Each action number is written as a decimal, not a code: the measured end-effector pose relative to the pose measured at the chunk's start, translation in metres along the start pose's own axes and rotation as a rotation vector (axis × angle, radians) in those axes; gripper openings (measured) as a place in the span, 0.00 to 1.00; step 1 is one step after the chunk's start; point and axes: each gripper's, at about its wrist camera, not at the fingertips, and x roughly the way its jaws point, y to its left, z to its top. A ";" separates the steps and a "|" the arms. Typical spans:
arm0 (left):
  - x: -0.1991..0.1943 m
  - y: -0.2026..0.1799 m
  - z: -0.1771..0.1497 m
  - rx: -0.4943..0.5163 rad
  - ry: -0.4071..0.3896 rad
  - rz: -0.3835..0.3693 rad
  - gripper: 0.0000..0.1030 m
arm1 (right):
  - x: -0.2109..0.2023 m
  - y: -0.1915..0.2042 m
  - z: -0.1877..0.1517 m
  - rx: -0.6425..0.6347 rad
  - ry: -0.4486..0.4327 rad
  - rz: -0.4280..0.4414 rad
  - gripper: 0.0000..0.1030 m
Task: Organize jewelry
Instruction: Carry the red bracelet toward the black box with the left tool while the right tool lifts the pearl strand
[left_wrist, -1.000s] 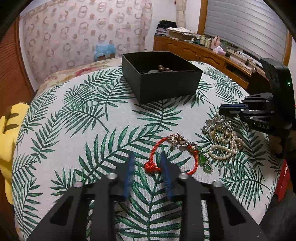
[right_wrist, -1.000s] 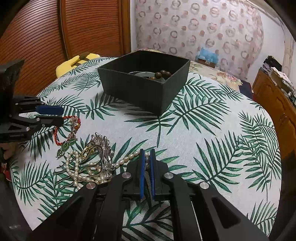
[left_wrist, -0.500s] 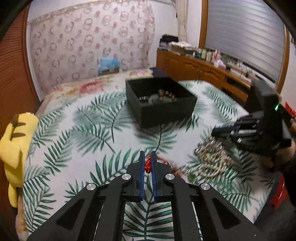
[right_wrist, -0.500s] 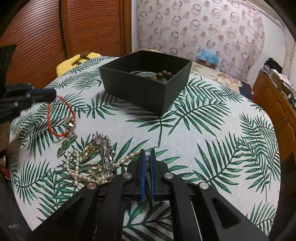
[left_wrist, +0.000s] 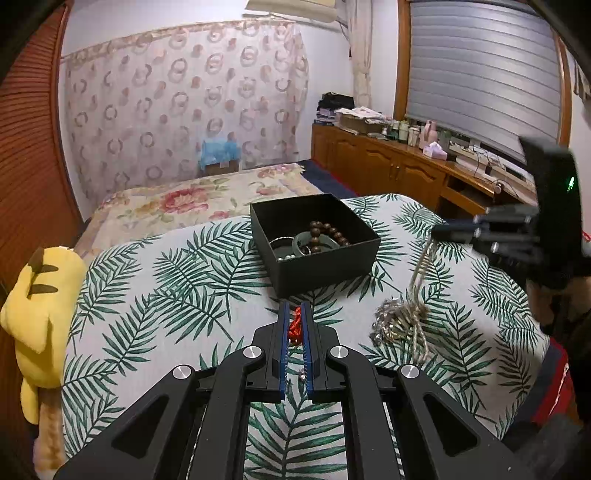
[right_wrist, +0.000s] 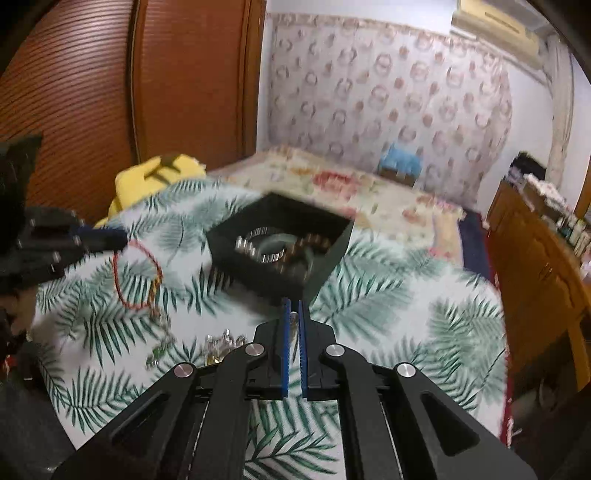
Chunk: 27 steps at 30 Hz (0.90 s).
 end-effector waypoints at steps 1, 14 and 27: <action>0.000 0.000 0.000 -0.001 0.000 0.000 0.05 | -0.006 -0.001 0.007 -0.003 -0.020 -0.006 0.05; -0.016 0.002 0.033 0.004 -0.079 0.005 0.05 | -0.047 -0.004 0.061 -0.052 -0.148 -0.061 0.05; -0.006 0.002 0.063 0.022 -0.111 0.022 0.05 | -0.064 -0.006 0.104 -0.077 -0.220 -0.086 0.05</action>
